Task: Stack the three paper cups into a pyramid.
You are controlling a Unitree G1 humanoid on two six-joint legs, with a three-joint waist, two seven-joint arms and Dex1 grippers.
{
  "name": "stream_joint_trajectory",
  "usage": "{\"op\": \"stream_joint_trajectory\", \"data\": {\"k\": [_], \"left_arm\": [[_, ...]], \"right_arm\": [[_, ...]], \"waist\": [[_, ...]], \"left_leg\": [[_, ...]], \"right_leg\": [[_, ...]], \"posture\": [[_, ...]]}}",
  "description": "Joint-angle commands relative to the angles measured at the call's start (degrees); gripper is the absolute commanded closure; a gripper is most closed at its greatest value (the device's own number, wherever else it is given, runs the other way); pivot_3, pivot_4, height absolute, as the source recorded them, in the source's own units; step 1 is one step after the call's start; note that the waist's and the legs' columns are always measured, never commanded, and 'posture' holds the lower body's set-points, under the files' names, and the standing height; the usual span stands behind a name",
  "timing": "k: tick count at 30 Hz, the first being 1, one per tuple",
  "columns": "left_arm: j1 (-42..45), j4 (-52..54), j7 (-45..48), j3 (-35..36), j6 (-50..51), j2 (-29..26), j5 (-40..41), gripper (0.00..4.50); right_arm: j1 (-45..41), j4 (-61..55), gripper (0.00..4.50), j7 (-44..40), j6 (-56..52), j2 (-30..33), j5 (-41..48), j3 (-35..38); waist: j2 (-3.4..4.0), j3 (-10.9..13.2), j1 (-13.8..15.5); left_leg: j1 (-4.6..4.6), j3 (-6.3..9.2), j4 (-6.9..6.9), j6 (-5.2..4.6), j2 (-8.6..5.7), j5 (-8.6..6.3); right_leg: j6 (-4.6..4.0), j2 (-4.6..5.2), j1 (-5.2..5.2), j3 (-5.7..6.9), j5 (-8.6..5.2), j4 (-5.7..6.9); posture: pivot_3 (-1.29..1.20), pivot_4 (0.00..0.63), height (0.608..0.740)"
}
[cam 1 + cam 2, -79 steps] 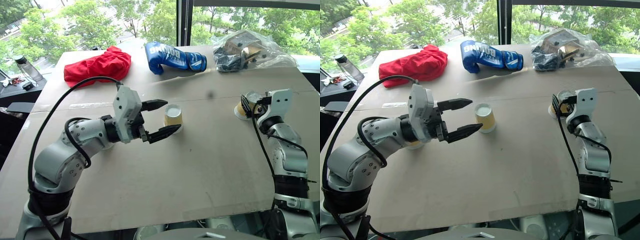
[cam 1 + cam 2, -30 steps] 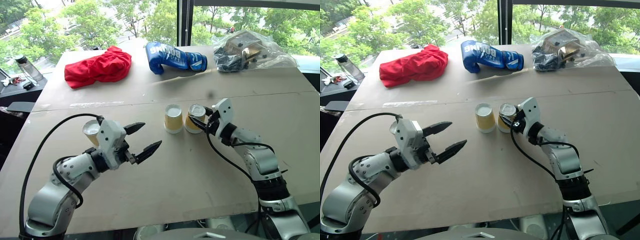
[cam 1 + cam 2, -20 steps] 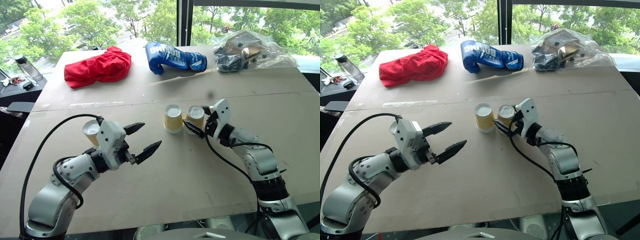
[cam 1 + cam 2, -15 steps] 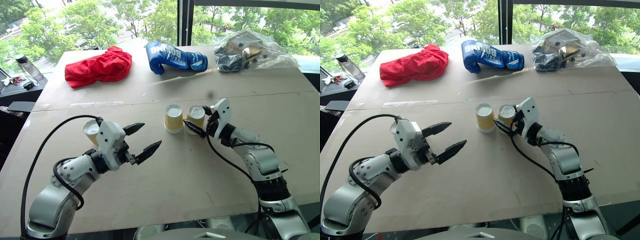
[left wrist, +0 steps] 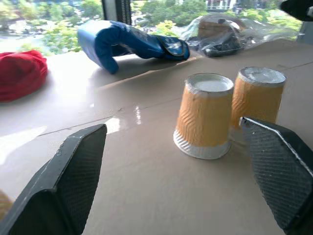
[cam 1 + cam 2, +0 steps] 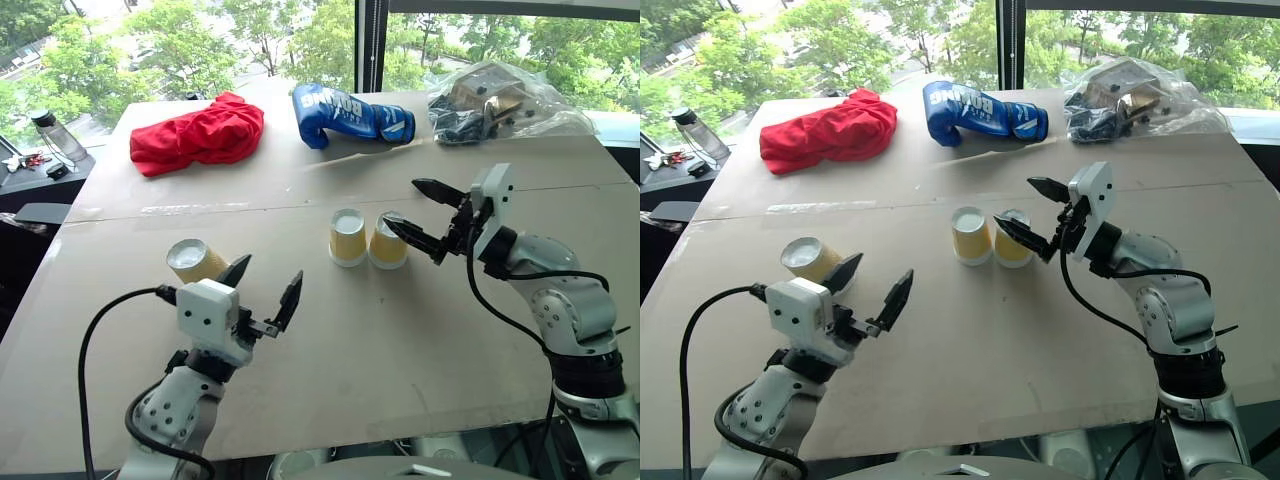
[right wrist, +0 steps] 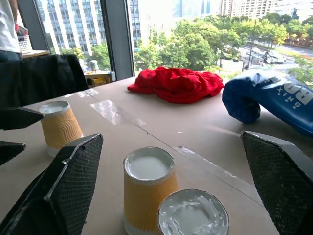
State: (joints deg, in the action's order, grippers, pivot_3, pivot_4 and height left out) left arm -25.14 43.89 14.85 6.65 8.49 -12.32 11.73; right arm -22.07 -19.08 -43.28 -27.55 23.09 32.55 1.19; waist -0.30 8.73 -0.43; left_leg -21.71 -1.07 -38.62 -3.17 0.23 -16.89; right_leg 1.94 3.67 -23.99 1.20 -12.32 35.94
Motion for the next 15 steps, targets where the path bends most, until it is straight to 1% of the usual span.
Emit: {"op": "stream_joint_trajectory", "data": {"k": [1, 4, 6, 12, 15], "left_arm": [[-0.4, -0.2, -6.8, 4.3, -5.7, 3.3, -5.7, 0.00], [0.3, -1.5, -11.4, 7.4, -5.7, 5.8, -8.4, 0.00], [1.8, -3.7, -12.4, 9.1, -4.8, 6.3, -7.9, 0.00], [4.7, -9.0, -11.3, 11.2, -4.5, 5.2, -5.7, 0.00], [6.2, -11.8, -9.7, 11.6, -4.1, 4.6, -3.4, 0.00]], "right_arm": [[3.2, -2.0, 0.04, -7.4, 4.9, 1.3, 3.9, 2.2], [5.6, -1.0, 0.04, -12.0, 6.1, 4.1, 4.0, 2.0], [7.2, 0.3, 0.04, -15.5, 8.2, 6.2, 3.1, 1.9], [12.5, 1.8, 0.04, -21.6, 12.7, 9.2, 3.8, 3.6], [15.1, 0.5, 0.04, -22.5, 13.7, 9.5, 4.7, 4.4]], "waist": [[-0.03, 0.0, 0.3], [-0.07, 0.0, 0.7], [-0.08, 0.0, 1.0], [-0.16, 0.0, 1.2], [-0.18, 0.0, 1.3]], "left_leg": [[0.00, 0.04, 0.00, 0.00, 0.00, 0.00], [-0.02, 0.02, -0.01, -0.01, -0.01, 0.00], [-0.02, -0.01, -0.03, -0.01, -0.03, -0.01], [0.00, 0.06, -0.08, -0.02, -0.04, 0.00], [-0.02, 0.09, -0.08, -0.02, -0.04, 0.00]], "right_leg": [[0.00, 0.00, 0.01, 0.05, 0.00, 0.00], [0.01, 0.03, 0.03, 0.08, 0.00, -0.03], [0.02, 0.03, 0.04, 0.08, 0.01, -0.03], [0.02, -0.08, 0.10, 0.30, 0.01, -0.01], [0.02, -0.08, 0.10, 0.30, 0.01, -0.01]], "posture": [[0.00, 0.150, 0.737], [0.00, 0.150, 0.737], [0.00, 0.150, 0.737], [0.00, 0.150, 0.737], [0.00, 0.150, 0.737]]}}
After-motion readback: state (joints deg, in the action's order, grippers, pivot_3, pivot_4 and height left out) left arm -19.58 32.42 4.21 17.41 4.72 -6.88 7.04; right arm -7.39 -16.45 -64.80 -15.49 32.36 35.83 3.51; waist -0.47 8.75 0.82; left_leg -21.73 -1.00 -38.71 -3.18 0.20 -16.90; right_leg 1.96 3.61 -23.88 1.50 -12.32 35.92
